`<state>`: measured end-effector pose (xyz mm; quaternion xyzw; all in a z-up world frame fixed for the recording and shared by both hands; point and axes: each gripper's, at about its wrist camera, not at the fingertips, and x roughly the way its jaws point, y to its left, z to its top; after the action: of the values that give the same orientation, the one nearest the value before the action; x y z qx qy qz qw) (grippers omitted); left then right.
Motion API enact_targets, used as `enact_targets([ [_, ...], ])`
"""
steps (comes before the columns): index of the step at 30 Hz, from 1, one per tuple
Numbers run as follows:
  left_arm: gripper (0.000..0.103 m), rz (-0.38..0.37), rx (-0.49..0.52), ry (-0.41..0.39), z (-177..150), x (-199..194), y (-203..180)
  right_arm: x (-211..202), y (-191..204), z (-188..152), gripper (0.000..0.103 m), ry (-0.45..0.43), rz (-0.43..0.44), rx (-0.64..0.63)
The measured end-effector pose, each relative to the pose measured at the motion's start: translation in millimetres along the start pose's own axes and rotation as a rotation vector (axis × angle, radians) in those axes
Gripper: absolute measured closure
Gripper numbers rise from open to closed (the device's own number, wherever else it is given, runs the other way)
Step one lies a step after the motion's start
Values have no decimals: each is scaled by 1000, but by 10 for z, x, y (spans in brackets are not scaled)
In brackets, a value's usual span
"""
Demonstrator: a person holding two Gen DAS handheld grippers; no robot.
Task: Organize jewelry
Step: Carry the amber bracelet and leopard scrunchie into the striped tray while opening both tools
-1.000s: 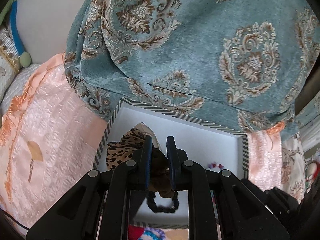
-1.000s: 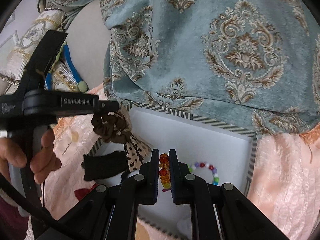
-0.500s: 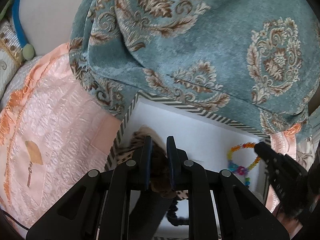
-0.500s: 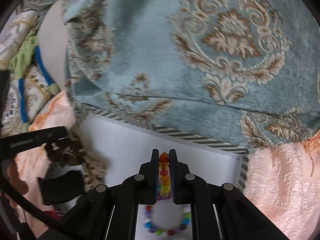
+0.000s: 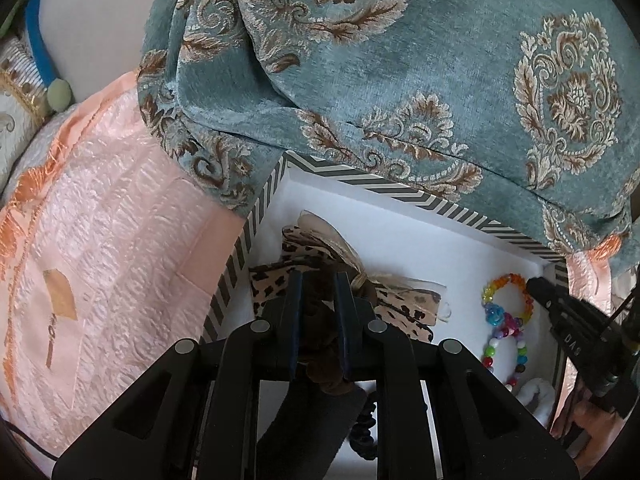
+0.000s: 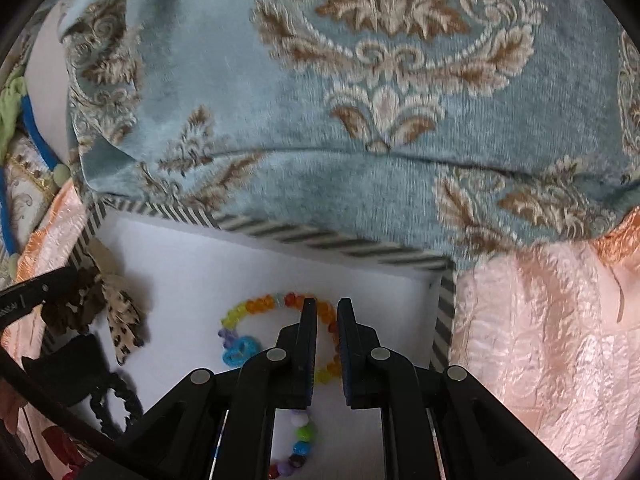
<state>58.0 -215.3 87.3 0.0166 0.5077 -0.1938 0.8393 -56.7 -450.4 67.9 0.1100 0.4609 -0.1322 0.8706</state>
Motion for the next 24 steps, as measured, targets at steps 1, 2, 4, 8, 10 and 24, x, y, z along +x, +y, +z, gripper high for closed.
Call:
enact_targets([
  [1,85,-12,-6,-3,-4,-3,9,-3,9,-12,87,3,-1,-4],
  [2,79,-29,-16,-5,-14,-10,23,-11,25,-25,81,2,-1,-5],
  [4,66,-45,-36,-7,-33,-30,48,-61,37,-59,64,-15,12,5],
  [8,57,-47,-53,-20,-95,-85,100,-169,43,-130,64,-25,34,8],
  [10,57,-32,-42,-27,-123,-117,102,-231,49,-181,63,-23,40,8],
  [24,55,4,21,-97,-366,-507,63,-695,268,-415,58,-60,71,-17],
])
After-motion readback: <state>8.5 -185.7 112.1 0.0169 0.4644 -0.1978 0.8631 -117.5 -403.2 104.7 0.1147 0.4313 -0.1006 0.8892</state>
